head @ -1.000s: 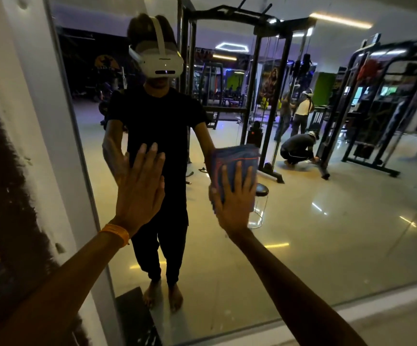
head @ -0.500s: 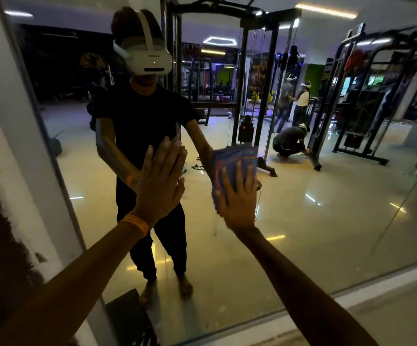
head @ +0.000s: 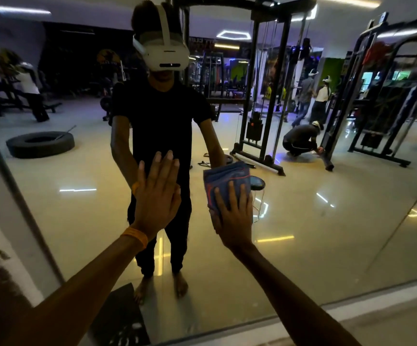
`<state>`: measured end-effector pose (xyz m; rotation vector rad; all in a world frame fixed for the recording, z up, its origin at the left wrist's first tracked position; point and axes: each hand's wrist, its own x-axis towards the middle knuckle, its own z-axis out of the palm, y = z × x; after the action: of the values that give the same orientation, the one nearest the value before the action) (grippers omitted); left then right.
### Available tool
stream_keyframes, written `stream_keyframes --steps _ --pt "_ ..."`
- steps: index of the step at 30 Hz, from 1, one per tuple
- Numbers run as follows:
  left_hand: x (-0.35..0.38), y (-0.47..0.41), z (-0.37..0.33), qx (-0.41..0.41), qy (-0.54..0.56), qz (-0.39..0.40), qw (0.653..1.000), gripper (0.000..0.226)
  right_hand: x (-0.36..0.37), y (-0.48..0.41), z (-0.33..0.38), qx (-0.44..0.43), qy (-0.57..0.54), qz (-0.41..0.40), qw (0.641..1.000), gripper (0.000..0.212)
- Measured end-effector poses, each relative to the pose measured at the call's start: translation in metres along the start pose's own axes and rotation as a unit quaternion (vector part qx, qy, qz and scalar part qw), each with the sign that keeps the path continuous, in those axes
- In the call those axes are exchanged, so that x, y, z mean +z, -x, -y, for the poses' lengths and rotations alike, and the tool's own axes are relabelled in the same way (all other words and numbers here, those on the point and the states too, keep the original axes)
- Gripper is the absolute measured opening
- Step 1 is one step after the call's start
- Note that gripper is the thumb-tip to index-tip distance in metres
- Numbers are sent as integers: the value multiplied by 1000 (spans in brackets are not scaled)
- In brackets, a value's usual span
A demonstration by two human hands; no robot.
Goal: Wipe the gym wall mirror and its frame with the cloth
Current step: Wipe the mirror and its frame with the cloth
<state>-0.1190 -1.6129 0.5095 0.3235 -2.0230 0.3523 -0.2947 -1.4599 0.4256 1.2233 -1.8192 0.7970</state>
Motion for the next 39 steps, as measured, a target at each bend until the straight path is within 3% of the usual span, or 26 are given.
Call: stream_keyframes --steps 2,3,6,8,13,16,18,22,24,26,28,29,31,35,37,39 --pt "3 0 -3 -11 0 -6 1000 71 -13 -9 -37 -75 20 -15 997 55" --pt "3 0 -4 -14 -1 -8 1000 71 -23 -20 -56 -62 30 -38 997 54" --pt "4 1 -11 -30 7 -11 999 69 -52 -67 -97 134 9 -135 982 61" --pt "7 2 -18 -39 4 -13 999 68 -54 -79 -85 199 -21 -160 967 66" --pt "8 -1 -24 -58 7 -15 998 65 -30 -52 -39 6 -29 -36 999 68" --pt "-3 -18 -18 -38 6 -28 999 64 -49 -92 -60 -20 0 -72 997 67" --pt "-12 -42 -10 -39 -7 -47 998 65 -68 -133 -72 16 23 -125 992 67" --pt "-27 -94 14 -27 -56 -61 996 69 -85 -190 -51 178 22 -223 958 64" --pt "-35 -112 23 -27 -70 -69 995 70 -75 -184 -17 115 2 -192 975 63" --pt "-43 -123 29 -23 -79 -74 994 69 -64 -168 2 -77 5 -118 990 62" --pt "-53 -131 36 -21 -79 -84 993 69 -71 -176 -7 -224 21 -92 970 61" --pt "-59 -135 42 -23 -76 -92 993 70 -82 -190 -18 -241 23 -105 965 59" --pt "-70 -144 55 -27 -76 -107 991 70 -103 -228 -40 -177 36 -149 972 59" --pt "-89 -161 69 -26 -76 -102 991 68 -131 -285 -40 101 29 -234 967 65" --pt "-94 -168 67 -22 -74 -96 992 68 -119 -282 -2 81 13 -235 969 65" --pt "-96 -175 62 -19 -82 -93 992 67 -103 -265 30 -78 17 -168 982 64"
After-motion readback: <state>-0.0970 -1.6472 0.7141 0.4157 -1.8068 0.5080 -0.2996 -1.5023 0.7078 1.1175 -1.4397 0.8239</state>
